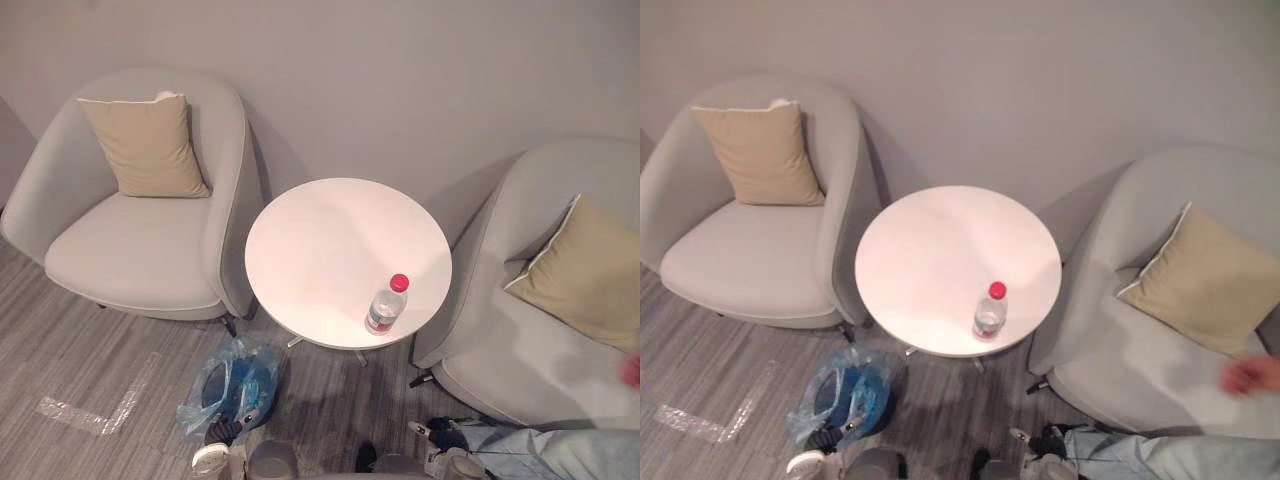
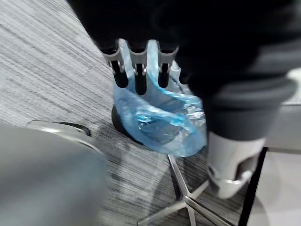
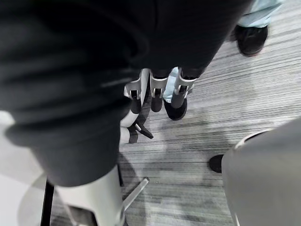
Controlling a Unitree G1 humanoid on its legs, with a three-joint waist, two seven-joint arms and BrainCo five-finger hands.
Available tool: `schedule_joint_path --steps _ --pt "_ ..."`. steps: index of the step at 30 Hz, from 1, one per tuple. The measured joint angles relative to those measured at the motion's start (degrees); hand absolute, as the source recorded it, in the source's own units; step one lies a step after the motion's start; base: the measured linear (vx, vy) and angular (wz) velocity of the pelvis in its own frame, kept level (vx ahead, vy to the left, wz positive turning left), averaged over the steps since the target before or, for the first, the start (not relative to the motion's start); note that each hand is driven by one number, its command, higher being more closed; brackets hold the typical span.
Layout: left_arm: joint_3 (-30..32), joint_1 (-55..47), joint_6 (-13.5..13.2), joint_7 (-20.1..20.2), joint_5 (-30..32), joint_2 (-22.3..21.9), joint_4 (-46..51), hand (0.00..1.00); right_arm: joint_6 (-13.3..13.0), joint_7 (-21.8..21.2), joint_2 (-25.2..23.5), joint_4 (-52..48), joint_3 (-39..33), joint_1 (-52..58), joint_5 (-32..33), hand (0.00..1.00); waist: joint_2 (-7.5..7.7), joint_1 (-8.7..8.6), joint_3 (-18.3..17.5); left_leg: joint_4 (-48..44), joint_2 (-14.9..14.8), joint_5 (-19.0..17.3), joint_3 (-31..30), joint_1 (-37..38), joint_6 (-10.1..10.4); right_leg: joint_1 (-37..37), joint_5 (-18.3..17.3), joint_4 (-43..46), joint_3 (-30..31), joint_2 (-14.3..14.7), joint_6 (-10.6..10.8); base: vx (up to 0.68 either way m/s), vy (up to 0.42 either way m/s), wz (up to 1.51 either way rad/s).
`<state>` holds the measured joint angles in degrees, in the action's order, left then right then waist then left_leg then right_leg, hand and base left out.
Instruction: Gather rubbish on tea table into small bin, then transfer packed bag to large trash can.
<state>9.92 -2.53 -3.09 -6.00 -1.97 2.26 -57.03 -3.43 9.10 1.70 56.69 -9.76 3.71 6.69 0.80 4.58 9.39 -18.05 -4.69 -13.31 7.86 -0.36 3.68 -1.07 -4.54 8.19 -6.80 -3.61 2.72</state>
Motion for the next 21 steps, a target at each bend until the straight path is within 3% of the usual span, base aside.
schedule_joint_path --steps 5,8,11,21 --pt "-2.5 0.1 0.0 0.0 1.3 0.5 -1.0 0.0 0.3 0.7 -0.3 -7.5 4.9 2.3 -2.5 0.0 0.03 -0.16 -0.9 3.5 2.2 1.3 1.1 2.0 -1.5 -1.0 1.5 -3.1 1.4 -1.3 1.0 0.02 0.09 -0.09" --pt "-5.0 0.2 0.0 0.0 2.0 1.1 -1.0 0.0 0.4 1.0 0.2 -19.6 8.6 4.3 -6.7 0.0 -0.46 -0.27 -1.0 5.1 2.9 2.2 0.9 2.3 -1.7 -1.0 2.5 -4.9 1.8 -1.4 0.9 -0.01 0.025 -0.03" --pt "-6.6 0.2 -0.1 0.0 2.2 1.2 -1.1 0.0 -1.2 1.1 1.8 -28.6 9.1 5.8 -9.4 0.0 -0.64 -0.54 -1.2 5.3 2.9 2.4 -0.1 2.3 -1.8 -1.3 3.2 -6.0 2.2 -1.0 0.7 0.0 -0.019 -0.07" --pt "-8.8 0.1 -0.5 0.0 4.2 1.8 -1.7 0.0 -2.8 2.2 2.9 -34.2 10.5 9.1 -15.8 0.0 -0.16 -1.27 -1.4 7.8 3.1 3.5 -2.3 3.7 -1.7 -3.2 5.3 -9.7 2.5 -0.3 0.1 -0.01 -0.006 -0.01"
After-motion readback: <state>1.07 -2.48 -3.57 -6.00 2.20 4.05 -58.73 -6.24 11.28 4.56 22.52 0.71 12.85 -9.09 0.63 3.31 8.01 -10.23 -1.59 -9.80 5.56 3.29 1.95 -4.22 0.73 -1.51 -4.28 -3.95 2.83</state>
